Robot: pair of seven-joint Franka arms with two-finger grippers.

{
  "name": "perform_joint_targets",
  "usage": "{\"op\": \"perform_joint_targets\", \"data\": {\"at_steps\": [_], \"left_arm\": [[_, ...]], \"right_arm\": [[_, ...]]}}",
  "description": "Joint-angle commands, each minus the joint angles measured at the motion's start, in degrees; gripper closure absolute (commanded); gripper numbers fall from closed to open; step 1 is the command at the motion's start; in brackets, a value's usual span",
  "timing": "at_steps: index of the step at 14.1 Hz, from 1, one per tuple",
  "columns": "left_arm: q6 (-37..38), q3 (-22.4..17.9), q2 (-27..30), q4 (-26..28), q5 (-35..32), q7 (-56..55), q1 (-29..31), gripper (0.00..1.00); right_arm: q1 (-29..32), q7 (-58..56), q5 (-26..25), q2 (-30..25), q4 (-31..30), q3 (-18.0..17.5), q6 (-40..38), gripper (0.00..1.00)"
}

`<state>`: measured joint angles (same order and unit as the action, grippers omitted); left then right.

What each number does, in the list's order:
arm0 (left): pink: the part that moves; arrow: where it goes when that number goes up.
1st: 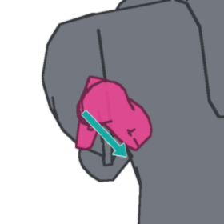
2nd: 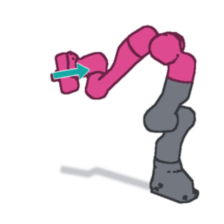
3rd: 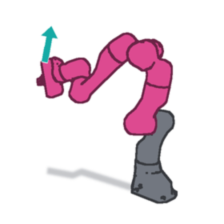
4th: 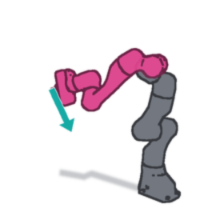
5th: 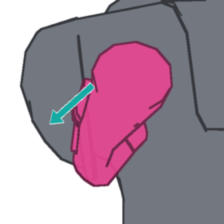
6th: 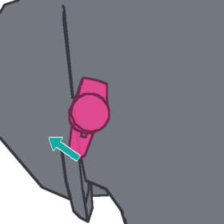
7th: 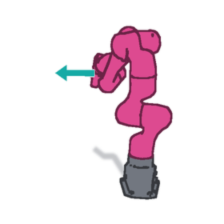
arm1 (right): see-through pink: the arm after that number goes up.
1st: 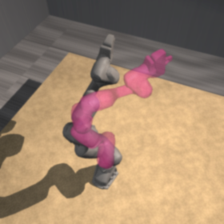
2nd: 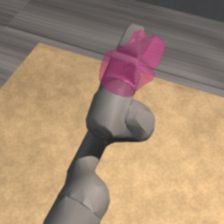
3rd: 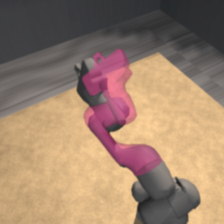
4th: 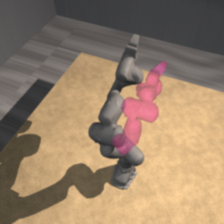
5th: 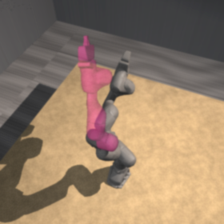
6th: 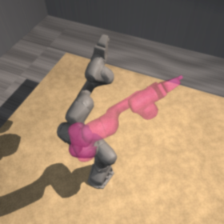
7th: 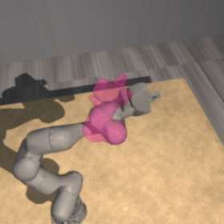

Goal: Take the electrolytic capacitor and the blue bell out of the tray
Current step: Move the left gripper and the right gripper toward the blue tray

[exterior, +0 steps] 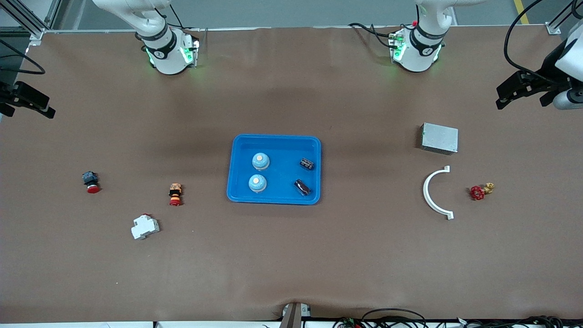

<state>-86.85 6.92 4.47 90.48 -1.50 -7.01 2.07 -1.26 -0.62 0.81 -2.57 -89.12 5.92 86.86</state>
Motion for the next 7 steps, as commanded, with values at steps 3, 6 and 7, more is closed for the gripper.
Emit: {"op": "perform_joint_targets", "data": {"at_steps": [3, 6, 7], "left_arm": [[0.5, 0.0, 0.2, -0.7, 1.2, 1.2, 0.6, 0.0], [0.5, 0.0, -1.8, -2.3, 1.2, 1.1, 0.6, 0.0], [0.5, 0.0, -2.1, -2.2, 1.2, 1.1, 0.5, 0.0]], "right_arm": [[0.6, 0.3, 0.4, 0.5, 1.2, -0.3, -0.8, 0.0], [0.6, 0.6, 0.4, 0.5, 1.2, -0.3, -0.8, 0.0], [0.6, 0.7, 0.3, 0.5, 1.2, -0.3, -0.7, 0.0]]}}
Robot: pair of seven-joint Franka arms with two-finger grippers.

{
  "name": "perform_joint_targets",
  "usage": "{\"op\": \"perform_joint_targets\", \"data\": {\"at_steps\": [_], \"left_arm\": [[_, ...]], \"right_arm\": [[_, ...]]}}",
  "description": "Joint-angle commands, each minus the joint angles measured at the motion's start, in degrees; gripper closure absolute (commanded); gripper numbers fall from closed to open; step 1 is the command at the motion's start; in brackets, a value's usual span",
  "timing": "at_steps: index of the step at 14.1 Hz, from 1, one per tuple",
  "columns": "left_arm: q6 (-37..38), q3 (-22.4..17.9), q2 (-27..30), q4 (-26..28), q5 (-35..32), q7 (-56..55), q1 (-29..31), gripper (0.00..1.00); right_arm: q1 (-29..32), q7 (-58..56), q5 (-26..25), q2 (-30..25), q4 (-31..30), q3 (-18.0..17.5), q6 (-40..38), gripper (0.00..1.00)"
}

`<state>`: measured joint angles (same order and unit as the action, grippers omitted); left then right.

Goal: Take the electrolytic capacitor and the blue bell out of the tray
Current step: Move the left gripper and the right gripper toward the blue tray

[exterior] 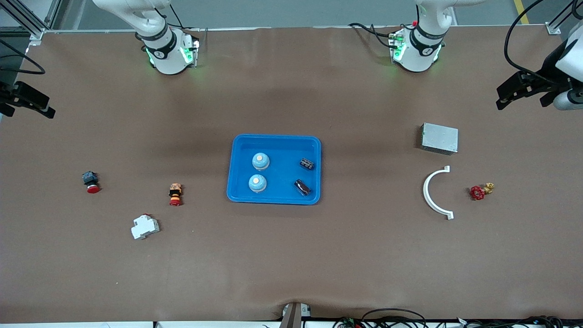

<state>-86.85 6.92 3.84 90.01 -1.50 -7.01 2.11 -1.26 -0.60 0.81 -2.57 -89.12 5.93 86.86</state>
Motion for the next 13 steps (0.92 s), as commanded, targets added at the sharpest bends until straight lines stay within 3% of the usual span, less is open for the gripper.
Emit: {"op": "perform_joint_targets", "data": {"at_steps": [1, 7, 13], "left_arm": [[0.5, 0.0, -1.6, -1.5, 1.2, 0.8, 0.3, 0.0], [0.1, 1.1, -3.3, -0.5, 1.2, -0.4, -0.4, 0.0], [-3.0, 7.7, -8.9, -0.4, 2.3, -9.8, -0.5, 0.0]], "right_arm": [[0.7, 0.5, 0.3, 0.5, 1.2, -0.2, -0.7, 0.0], [0.6, 0.8, 0.4, 0.5, 1.2, -0.2, -0.8, 0.0], [0.7, 0.0, 0.5, 0.5, 1.1, -0.2, -1.4, 0.0]]}}
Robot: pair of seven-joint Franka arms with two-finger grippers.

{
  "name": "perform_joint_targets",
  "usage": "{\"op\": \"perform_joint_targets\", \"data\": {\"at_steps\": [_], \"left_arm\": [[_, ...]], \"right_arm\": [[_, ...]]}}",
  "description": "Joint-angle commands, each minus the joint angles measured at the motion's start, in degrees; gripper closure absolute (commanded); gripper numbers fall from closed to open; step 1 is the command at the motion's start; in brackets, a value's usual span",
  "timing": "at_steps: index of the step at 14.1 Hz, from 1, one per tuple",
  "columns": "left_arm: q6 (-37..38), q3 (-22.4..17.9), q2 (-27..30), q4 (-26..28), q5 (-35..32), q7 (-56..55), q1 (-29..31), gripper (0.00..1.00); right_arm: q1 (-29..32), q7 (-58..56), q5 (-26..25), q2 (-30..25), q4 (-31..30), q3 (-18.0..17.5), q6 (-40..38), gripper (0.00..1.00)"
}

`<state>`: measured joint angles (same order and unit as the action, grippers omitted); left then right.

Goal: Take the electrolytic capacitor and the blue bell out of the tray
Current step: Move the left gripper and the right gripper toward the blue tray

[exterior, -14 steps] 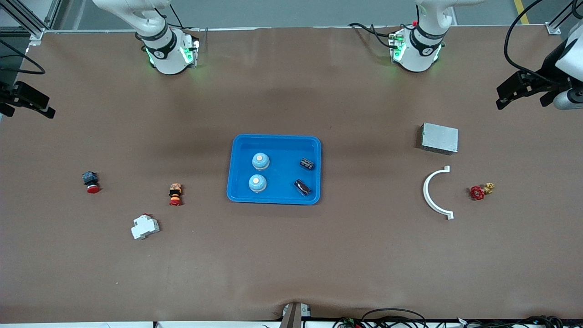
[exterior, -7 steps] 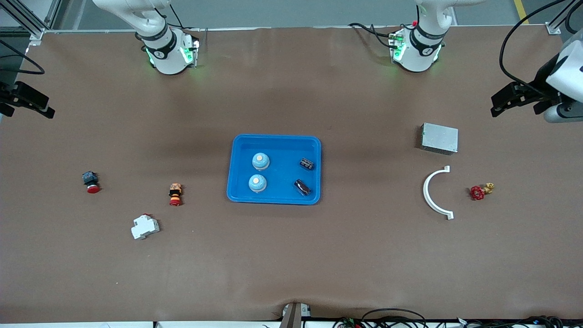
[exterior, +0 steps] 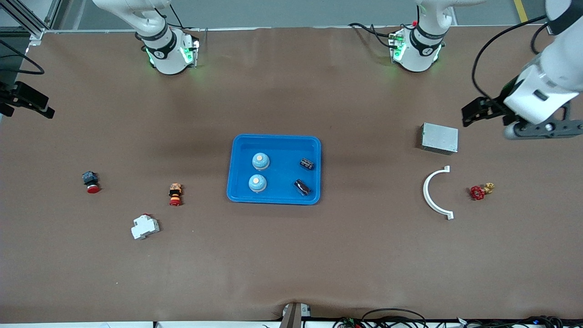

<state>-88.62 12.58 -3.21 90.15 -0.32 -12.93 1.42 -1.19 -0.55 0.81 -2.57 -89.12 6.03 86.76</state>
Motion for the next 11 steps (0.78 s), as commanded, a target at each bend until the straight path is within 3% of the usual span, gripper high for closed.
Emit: {"op": "perform_joint_targets", "data": {"at_steps": [1, 4, 6, 11], "left_arm": [[-2.2, 3.3, -2.3, 0.1, 1.1, -7.1, 0.1, 0.0], [-7.5, 8.7, -5.7, 1.3, 1.2, -17.4, 0.1, 0.0], [-10.8, 11.5, -9.3, 1.3, 1.5, -24.6, -1.1, 0.0], [-16.9, 12.3, -16.6, 1.5, 1.2, -42.4, -9.0, 0.0]], "right_arm": [[0.2, 0.7, 0.9, 0.4, 0.5, -0.6, -1.5, 0.0], [-2.1, 6.2, 7.3, 0.3, -4.0, -0.7, 0.6, 0.0], [-6.1, 10.2, 8.2, 0.2, -8.8, -0.8, 4.8, 0.0], [-20.3, 30.4, 8.0, 0.7, -19.0, -0.8, 17.8, 0.0]]}}
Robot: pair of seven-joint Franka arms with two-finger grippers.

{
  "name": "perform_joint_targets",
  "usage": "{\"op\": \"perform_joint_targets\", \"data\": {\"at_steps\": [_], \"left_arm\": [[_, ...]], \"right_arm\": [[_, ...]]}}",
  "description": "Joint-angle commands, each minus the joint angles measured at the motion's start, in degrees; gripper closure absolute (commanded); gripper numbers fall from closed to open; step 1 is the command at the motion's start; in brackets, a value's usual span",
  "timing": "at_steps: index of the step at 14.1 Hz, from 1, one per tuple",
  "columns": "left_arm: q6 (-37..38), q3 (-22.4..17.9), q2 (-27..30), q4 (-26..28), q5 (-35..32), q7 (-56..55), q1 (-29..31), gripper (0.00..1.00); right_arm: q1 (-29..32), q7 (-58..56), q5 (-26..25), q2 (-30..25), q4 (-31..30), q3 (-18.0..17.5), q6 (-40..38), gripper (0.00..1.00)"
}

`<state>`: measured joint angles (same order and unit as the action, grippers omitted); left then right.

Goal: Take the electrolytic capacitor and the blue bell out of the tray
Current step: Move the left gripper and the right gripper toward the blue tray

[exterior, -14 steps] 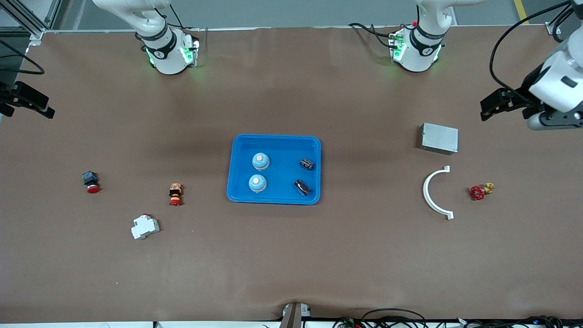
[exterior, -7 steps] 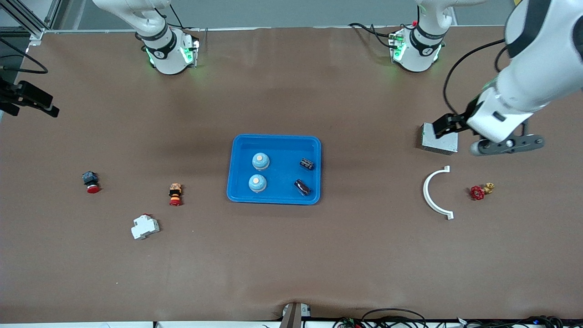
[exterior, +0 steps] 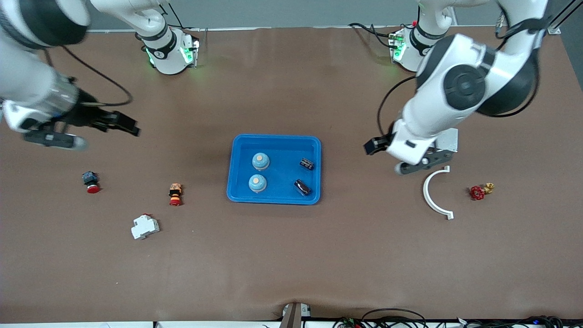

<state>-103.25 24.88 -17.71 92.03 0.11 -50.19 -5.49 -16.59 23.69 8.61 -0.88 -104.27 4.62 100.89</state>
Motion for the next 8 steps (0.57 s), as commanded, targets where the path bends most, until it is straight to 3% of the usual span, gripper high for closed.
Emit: {"op": "perform_joint_targets", "data": {"at_steps": [1, 4, 8], "left_arm": [[-4.4, 0.0, -3.7, -0.4, 0.8, -8.0, -3.4, 0.0], [-9.6, 0.0, -8.3, -0.4, -0.1, -15.1, -5.8, 0.0], [-19.1, -0.3, -15.0, -0.4, -3.7, -26.2, -9.7, 0.05]], "right_arm": [[-6.9, 8.5, 0.1, -0.2, -5.1, 0.6, 5.6, 0.0], [-13.9, 17.8, -0.9, 2.6, -6.9, 0.7, 12.2, 0.0], [-19.6, 26.6, -2.4, 11.6, -5.4, 0.7, 20.0, 0.0]]}}
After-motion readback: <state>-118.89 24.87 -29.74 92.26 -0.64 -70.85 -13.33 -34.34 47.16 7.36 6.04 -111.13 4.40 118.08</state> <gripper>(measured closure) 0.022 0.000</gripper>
